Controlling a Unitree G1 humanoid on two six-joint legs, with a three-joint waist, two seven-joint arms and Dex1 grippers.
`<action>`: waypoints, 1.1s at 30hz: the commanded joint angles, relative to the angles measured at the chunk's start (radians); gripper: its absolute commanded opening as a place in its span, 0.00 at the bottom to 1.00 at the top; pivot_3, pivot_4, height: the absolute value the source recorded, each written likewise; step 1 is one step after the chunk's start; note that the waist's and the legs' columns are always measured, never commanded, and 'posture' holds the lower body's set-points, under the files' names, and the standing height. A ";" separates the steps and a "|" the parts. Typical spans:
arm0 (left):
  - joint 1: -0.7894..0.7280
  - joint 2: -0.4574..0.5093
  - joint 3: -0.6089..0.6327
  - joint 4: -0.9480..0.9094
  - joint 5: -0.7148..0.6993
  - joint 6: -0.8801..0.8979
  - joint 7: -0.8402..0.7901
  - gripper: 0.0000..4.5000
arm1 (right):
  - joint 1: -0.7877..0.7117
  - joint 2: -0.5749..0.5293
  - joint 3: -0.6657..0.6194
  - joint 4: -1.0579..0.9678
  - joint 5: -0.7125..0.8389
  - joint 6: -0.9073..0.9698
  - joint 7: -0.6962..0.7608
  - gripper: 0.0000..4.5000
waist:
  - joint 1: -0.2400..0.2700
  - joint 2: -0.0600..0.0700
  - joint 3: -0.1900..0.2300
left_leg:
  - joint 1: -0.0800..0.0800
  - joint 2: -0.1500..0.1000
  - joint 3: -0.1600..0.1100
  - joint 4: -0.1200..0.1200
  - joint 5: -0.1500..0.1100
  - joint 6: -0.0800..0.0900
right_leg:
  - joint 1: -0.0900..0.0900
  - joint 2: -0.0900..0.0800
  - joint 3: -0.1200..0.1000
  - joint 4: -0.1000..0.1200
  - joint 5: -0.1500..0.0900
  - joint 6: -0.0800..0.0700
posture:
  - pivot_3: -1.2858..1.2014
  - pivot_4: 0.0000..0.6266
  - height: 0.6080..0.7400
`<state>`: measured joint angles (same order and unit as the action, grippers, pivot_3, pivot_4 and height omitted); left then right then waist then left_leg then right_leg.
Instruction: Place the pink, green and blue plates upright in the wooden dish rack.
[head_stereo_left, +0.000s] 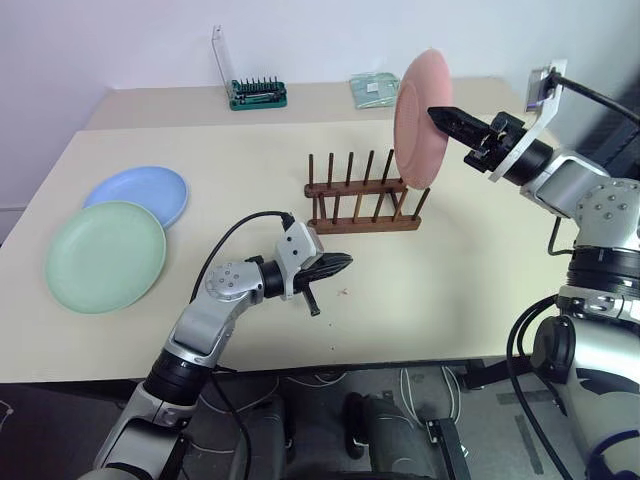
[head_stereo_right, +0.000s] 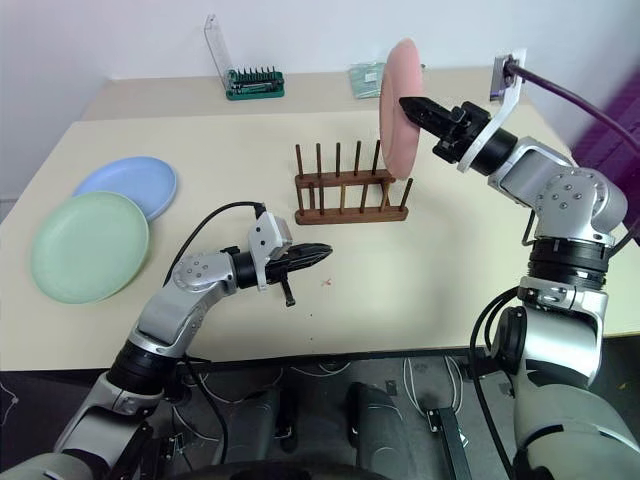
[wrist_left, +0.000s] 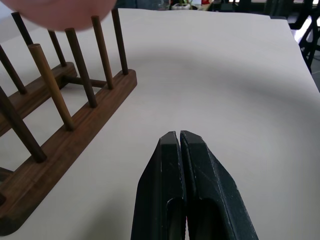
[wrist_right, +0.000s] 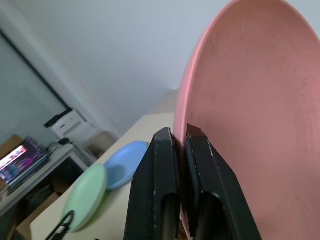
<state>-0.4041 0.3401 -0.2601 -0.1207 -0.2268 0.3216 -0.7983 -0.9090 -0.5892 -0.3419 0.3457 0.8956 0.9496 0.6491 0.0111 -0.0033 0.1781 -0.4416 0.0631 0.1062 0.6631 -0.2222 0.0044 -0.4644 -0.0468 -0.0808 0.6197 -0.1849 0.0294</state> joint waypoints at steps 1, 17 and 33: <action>0.004 -0.003 0.006 -0.034 0.002 -0.019 0.004 0.02 | -0.029 -0.002 -0.011 0.039 -0.028 -0.031 0.019 0.01 | 0.000 0.000 0.000 | 0.000 0.000 0.000 0.000 0.000 0.000 | 0.000 0.000 0.000 0.000 0.000 0.000 | 0.52 0.24 0.92; -0.052 -0.065 0.105 0.005 -0.004 -0.069 0.132 0.02 | -0.047 -0.027 0.002 0.038 -0.306 -0.490 -0.031 0.89 | 0.002 0.000 0.000 | -0.001 0.000 0.000 0.000 0.000 0.000 | -0.001 0.000 0.000 0.000 0.001 0.002 | 0.52 0.24 0.92; -0.189 0.034 0.850 -0.059 0.051 0.330 0.976 0.63 | 0.166 -0.011 0.504 -0.607 -0.507 -0.540 0.208 0.91 | -0.021 -0.002 0.001 | 0.001 0.002 -0.001 0.001 -0.001 0.001 | -0.001 0.002 -0.001 0.004 0.001 0.003 | 0.52 0.24 0.92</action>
<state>-0.6159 0.3580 0.5282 -0.1061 -0.1614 0.6123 0.1552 -0.7369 -0.6107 0.1590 -0.2290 0.4057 0.4351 0.8577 -0.0098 -0.0057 0.1789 -0.4411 0.0648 0.1050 0.6637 -0.2230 0.0057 -0.4651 -0.0459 -0.0818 0.6234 -0.1838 0.0325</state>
